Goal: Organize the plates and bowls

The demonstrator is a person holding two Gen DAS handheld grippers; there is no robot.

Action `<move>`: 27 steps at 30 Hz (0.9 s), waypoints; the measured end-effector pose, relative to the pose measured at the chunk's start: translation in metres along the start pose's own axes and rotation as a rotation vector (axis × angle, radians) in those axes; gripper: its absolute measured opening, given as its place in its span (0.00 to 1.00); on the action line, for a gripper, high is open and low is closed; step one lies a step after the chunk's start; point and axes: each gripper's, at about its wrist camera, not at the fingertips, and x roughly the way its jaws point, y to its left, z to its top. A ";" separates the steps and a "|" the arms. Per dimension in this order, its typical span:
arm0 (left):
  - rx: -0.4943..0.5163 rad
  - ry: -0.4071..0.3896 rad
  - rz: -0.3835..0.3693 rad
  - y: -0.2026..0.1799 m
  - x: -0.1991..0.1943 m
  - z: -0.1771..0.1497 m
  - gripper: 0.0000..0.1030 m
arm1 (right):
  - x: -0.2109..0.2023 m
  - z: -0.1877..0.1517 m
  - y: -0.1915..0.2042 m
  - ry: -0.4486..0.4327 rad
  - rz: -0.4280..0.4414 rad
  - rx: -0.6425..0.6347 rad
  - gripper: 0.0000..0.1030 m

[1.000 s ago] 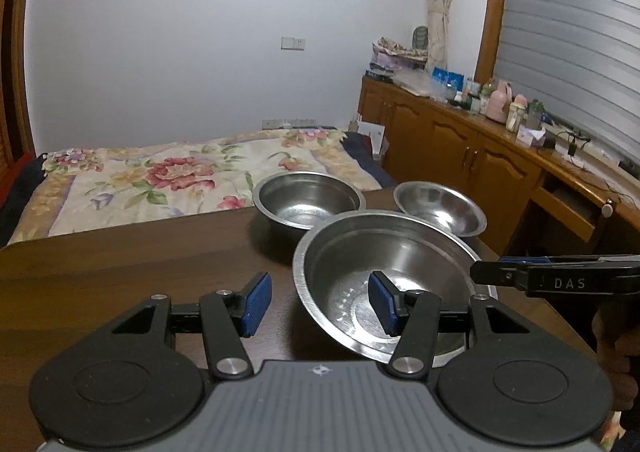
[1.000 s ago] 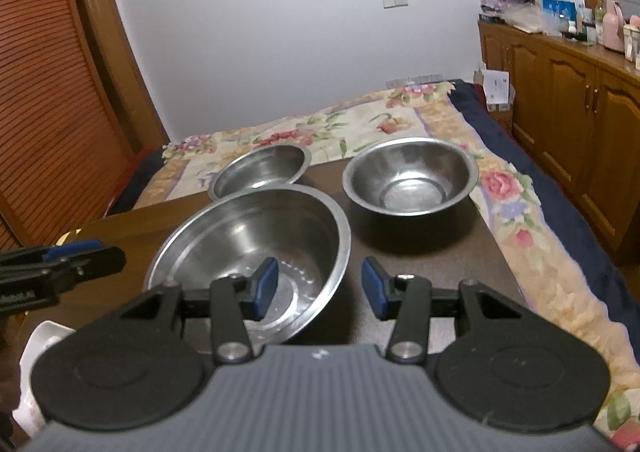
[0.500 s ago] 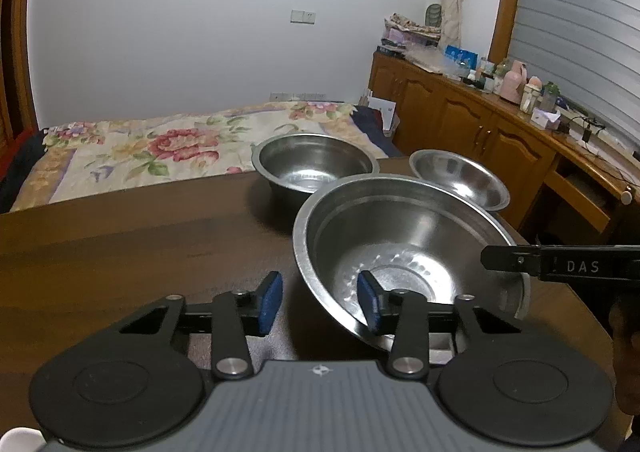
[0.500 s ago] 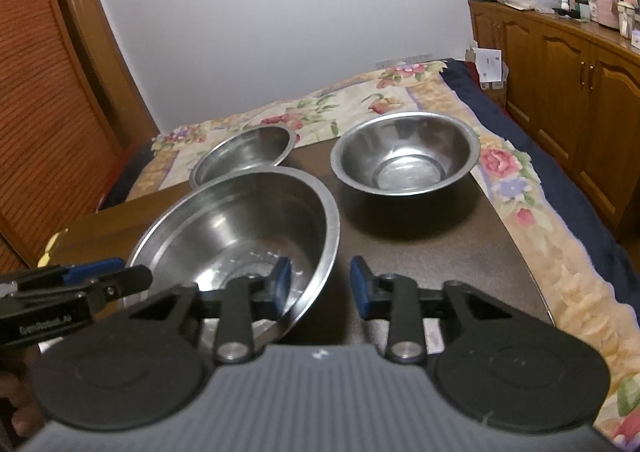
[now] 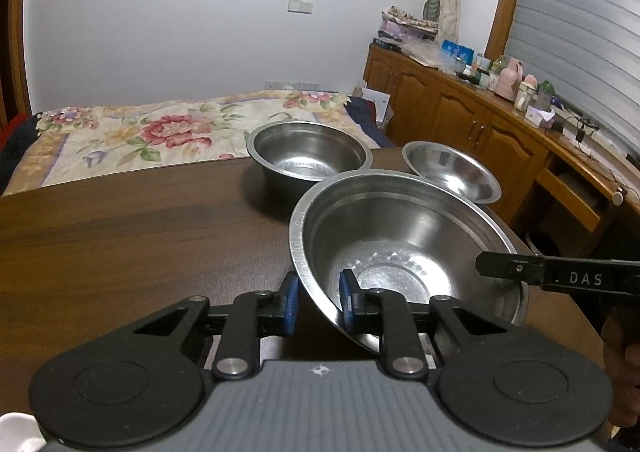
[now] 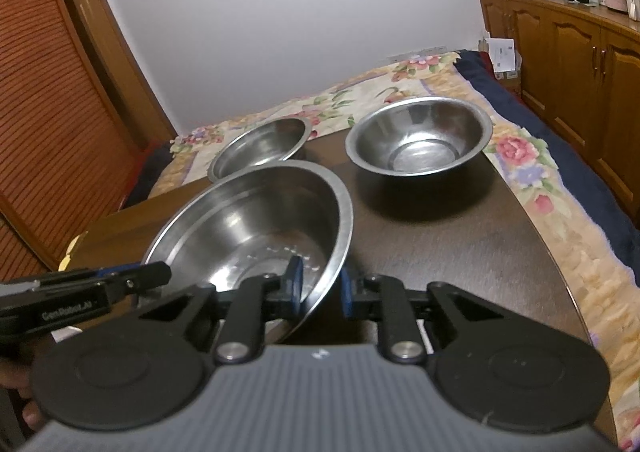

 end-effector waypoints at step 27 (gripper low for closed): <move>0.054 -0.020 -0.056 -0.006 -0.056 -0.029 0.22 | -0.049 -0.026 0.002 -0.011 0.124 -0.037 0.20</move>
